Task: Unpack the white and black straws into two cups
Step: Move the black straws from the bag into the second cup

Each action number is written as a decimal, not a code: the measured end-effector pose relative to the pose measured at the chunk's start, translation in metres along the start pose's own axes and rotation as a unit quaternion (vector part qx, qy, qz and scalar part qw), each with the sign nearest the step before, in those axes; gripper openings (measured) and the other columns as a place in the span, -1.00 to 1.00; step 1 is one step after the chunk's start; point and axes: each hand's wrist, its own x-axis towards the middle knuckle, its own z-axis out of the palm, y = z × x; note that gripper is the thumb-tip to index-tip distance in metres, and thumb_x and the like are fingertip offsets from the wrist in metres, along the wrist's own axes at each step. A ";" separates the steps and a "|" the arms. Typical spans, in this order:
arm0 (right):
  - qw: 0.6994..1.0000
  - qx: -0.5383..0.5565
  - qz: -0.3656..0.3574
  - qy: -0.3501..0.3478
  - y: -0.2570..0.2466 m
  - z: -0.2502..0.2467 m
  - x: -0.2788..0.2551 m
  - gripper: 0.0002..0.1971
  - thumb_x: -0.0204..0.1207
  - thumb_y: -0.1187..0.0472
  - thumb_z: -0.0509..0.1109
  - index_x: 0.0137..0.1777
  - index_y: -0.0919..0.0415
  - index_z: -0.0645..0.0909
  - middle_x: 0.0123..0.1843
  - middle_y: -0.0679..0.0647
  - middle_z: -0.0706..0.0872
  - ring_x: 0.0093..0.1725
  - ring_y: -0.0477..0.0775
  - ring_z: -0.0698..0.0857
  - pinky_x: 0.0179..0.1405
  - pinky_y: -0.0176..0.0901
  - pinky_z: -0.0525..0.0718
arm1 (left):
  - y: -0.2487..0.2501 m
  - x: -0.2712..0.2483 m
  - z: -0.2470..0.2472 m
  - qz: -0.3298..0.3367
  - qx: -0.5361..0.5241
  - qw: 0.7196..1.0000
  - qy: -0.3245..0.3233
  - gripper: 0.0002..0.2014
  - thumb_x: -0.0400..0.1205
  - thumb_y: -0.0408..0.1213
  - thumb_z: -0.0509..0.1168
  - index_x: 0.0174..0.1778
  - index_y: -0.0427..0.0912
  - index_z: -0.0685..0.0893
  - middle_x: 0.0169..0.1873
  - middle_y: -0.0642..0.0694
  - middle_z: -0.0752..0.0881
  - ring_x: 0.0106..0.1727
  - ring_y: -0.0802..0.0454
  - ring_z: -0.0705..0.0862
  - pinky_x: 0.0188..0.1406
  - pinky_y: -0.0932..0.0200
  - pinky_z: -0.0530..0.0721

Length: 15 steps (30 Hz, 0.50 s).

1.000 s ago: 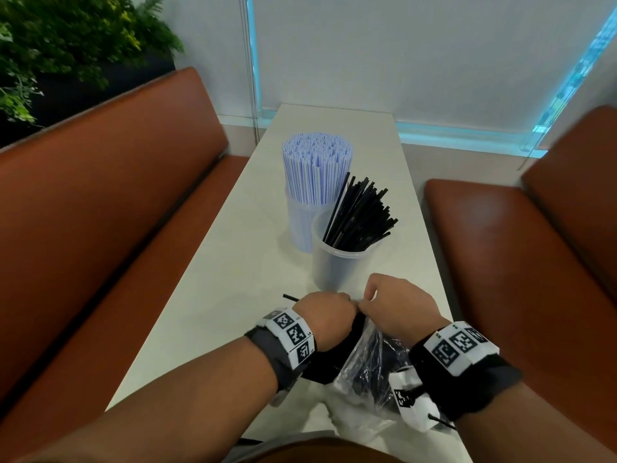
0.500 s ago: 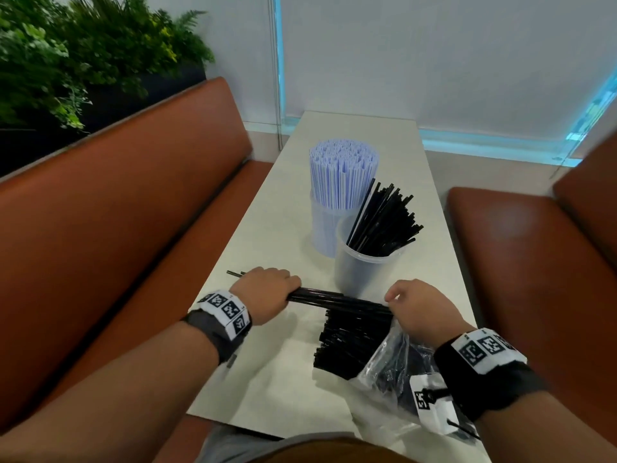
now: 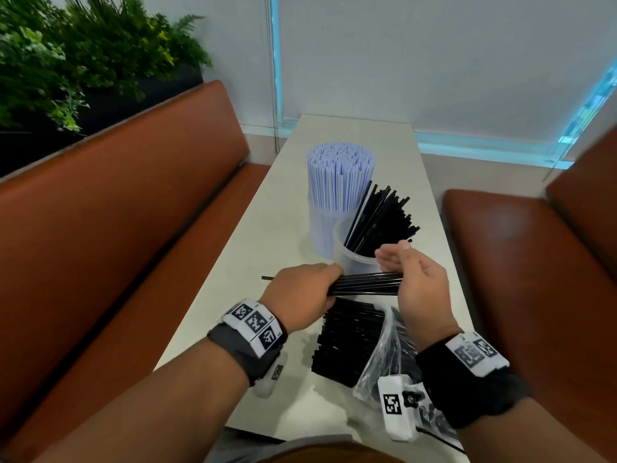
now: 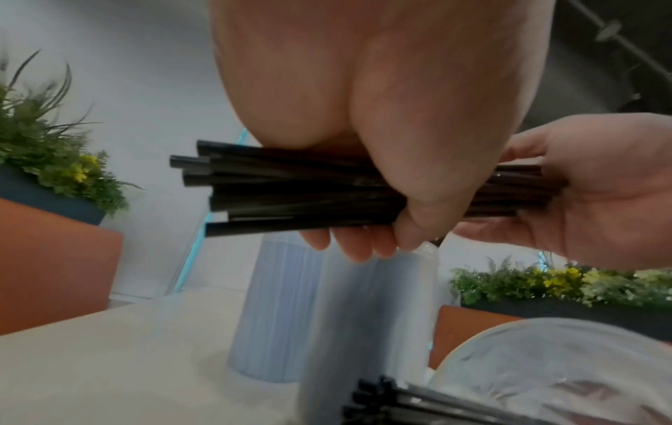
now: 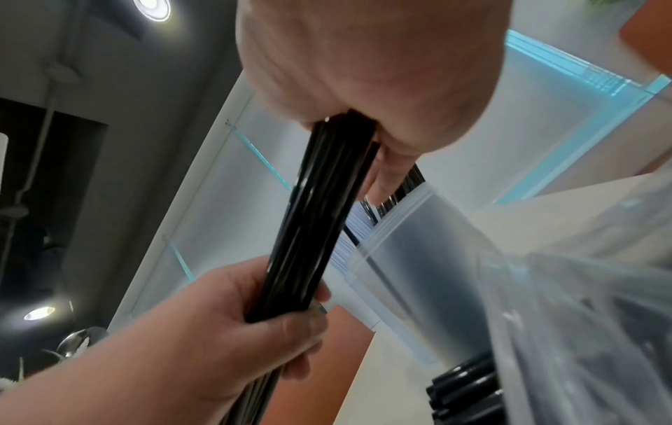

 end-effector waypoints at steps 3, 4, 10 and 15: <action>0.996 -0.025 0.035 -0.081 0.001 0.007 -0.003 -0.62 0.75 0.06 0.26 -0.15 0.07 0.87 -0.13 0.06 0.89 -0.02 0.06 0.85 0.19 0.10 0.73 | 0.023 0.007 0.001 0.021 -0.010 1.000 0.014 -0.65 0.59 -0.08 0.36 0.29 0.03 0.53 -0.04 0.01 0.73 -0.12 -0.09 0.70 -0.33 0.10 0.43; 0.996 -0.006 0.038 -0.080 0.001 0.008 -0.005 -0.63 0.73 0.03 0.27 -0.14 0.07 0.87 -0.12 0.08 0.89 -0.01 0.08 0.85 0.16 0.07 0.73 | 0.028 0.008 0.001 0.021 -0.023 0.999 0.014 -0.64 0.58 -0.09 0.36 0.29 0.03 0.53 -0.05 0.01 0.74 -0.12 -0.10 0.71 -0.33 0.11 0.44; 0.973 0.140 0.184 -0.005 0.000 -0.006 0.000 -0.50 0.76 -0.17 0.17 0.06 0.20 0.78 -0.02 0.15 0.89 0.09 0.11 0.85 0.18 0.05 0.74 | 0.022 0.018 -0.026 -0.097 -0.415 0.899 0.103 -0.77 0.63 -0.21 0.39 -0.04 0.32 0.61 -0.27 0.15 0.73 -0.22 0.18 0.70 -0.21 0.25 0.59; 0.926 0.219 0.308 -0.018 -0.008 0.001 -0.001 -0.41 0.74 -0.24 0.14 0.26 0.31 0.68 0.18 0.26 0.82 0.21 0.24 0.79 0.30 0.13 0.69 | 0.038 0.038 -0.062 -0.064 -0.773 0.576 0.258 -0.80 0.63 -0.50 0.32 -0.08 -0.07 0.63 -0.37 -0.08 0.65 -0.31 -0.04 0.65 -0.08 0.02 0.67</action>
